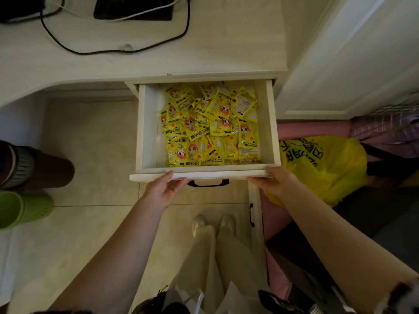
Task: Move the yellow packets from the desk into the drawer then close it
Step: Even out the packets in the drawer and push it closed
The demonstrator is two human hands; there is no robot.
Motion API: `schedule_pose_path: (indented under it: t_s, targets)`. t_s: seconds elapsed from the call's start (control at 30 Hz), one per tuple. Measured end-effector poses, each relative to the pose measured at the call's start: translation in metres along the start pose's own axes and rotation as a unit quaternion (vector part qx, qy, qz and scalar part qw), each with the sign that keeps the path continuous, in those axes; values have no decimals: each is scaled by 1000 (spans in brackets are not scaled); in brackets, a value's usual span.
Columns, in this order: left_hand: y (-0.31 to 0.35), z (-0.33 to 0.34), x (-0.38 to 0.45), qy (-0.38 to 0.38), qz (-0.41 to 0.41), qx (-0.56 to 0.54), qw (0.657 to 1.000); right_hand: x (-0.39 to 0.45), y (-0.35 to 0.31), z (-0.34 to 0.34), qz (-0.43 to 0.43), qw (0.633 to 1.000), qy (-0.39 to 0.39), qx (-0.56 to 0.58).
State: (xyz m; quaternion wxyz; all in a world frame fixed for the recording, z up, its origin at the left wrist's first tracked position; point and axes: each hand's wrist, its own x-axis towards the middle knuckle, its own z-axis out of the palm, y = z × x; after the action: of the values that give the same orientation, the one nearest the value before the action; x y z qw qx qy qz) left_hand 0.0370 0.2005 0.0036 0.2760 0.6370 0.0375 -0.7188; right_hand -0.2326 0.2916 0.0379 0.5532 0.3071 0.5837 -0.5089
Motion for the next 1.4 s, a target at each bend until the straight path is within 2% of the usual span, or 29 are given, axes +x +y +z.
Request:
schedule_pose_path:
  t_s: [0.33,0.83,1.07,1.4]
  targets:
    - [25,36,7,10,34,11,999,2,-27,36,12,1000,6,-6]
    - [92,103,43,-7,36,2,999,48,-82,106,-39,997,-8,-70]
    - [126,136,61,-31,39,19,999,63,-96,135,-98,994,-5,-37]
    - [158,167,78,-71,45,59,995,79,-126,176,-102,993,-5,-54]
